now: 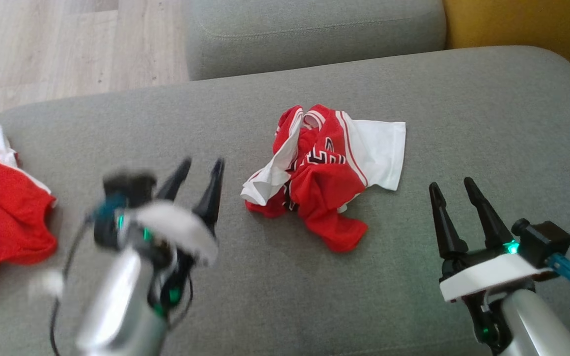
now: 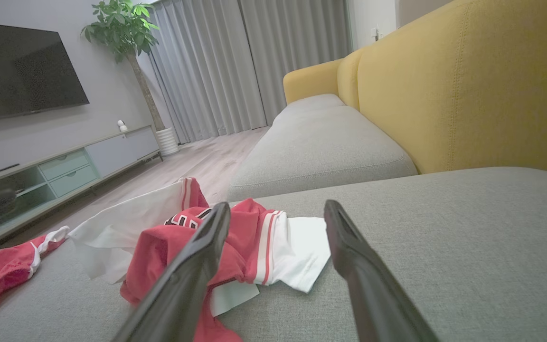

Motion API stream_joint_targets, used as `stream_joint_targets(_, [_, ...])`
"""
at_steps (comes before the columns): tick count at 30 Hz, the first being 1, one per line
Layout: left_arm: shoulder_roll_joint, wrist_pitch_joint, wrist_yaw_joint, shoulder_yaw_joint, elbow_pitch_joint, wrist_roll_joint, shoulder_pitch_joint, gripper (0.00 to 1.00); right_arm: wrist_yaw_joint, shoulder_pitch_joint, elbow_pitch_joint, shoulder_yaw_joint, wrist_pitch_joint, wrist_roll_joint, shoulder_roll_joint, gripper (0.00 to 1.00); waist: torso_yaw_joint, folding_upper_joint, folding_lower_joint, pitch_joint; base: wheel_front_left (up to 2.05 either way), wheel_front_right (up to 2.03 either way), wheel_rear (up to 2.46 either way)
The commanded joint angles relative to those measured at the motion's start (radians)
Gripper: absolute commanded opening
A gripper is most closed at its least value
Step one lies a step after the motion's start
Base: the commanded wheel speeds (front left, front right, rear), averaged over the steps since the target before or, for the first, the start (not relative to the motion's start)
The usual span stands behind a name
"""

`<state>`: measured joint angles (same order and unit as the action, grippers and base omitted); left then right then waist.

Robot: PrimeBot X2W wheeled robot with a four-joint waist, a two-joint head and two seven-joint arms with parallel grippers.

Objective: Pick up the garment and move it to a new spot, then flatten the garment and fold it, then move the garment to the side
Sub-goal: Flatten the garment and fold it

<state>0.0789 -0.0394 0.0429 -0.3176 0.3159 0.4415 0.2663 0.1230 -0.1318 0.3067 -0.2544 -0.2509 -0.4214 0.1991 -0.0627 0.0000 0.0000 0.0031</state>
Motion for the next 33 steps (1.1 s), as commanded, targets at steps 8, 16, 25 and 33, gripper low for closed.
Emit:
stream_joint_targets(8, [0.027,0.393,0.076,-0.052,0.022,0.176,0.248,1.0,0.008,-0.068,-0.026,-0.02,-0.011,-0.005,-0.027,1.0,-0.078,0.0,0.0,0.026,0.0,0.0,0.0])
stream_joint_targets(16, [0.06,0.543,0.08,-0.14,0.165,0.151,0.368,1.0,0.008,-0.091,-0.024,-0.02,-0.011,-0.011,-0.036,1.0,-0.131,0.0,0.0,0.058,0.0,0.0,0.0])
stream_joint_targets(25, [0.073,0.607,0.079,-0.17,0.3,0.137,0.495,0.0,0.008,-0.086,-0.025,0.001,-0.011,-0.01,-0.037,1.0,-0.135,0.0,0.0,0.063,0.0,0.0,0.0])
stream_joint_targets(33, [0.059,0.568,0.016,0.021,0.326,0.324,0.489,0.0,0.008,-0.069,-0.027,0.006,-0.011,-0.002,-0.03,1.0,-0.056,0.0,0.0,0.04,0.0,0.0,0.0])
